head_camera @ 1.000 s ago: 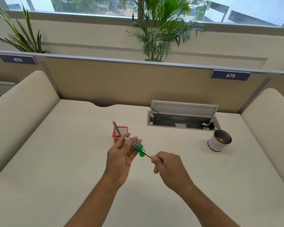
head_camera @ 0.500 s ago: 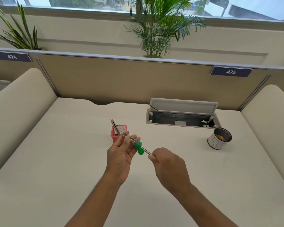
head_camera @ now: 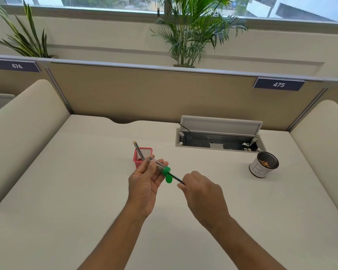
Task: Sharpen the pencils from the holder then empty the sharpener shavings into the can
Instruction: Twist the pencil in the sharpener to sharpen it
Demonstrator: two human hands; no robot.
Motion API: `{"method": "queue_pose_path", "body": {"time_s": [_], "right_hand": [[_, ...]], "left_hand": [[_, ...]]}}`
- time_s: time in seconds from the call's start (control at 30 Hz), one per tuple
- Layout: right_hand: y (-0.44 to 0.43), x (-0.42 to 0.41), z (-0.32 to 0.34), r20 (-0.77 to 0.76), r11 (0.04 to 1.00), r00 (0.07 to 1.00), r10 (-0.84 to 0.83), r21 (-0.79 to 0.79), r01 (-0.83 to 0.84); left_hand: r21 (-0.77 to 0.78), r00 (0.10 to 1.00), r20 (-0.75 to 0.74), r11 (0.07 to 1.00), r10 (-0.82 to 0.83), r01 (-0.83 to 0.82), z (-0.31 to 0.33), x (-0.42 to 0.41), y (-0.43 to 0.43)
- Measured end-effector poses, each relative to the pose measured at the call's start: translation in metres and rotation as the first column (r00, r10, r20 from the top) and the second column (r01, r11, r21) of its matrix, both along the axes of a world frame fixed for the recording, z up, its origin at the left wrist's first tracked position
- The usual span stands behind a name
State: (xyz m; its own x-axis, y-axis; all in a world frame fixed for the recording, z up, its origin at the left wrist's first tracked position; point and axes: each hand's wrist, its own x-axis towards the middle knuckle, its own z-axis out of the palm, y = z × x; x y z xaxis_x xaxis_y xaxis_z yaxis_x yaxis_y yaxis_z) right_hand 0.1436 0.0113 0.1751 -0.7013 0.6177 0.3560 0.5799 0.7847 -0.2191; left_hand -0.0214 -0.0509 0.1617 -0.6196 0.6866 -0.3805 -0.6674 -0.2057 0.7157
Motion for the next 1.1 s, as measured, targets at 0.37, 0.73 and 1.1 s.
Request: {"method": "queue_pose_path", "body": {"time_s": [0.37,0.73,1.1], "right_hand": [[0.006,-0.002,0.019,-0.080,0.828,0.994,-0.070,-0.560,0.013],[0.004,-0.006,0.006,-0.121,0.721,0.984,-0.127,-0.693,0.008],[0.003,-0.009,0.008,0.045,0.946,0.997,-0.067,-0.314,0.077]], "left_hand": [[-0.009,1.000,-0.001,1.000,-0.026,0.026,-0.005,0.002,-0.001],[0.001,1.000,-0.015,1.000,-0.008,0.008,-0.002,0.005,0.002],[-0.036,1.000,-0.018,0.999,0.011,-0.011,-0.008,0.007,0.003]]}}
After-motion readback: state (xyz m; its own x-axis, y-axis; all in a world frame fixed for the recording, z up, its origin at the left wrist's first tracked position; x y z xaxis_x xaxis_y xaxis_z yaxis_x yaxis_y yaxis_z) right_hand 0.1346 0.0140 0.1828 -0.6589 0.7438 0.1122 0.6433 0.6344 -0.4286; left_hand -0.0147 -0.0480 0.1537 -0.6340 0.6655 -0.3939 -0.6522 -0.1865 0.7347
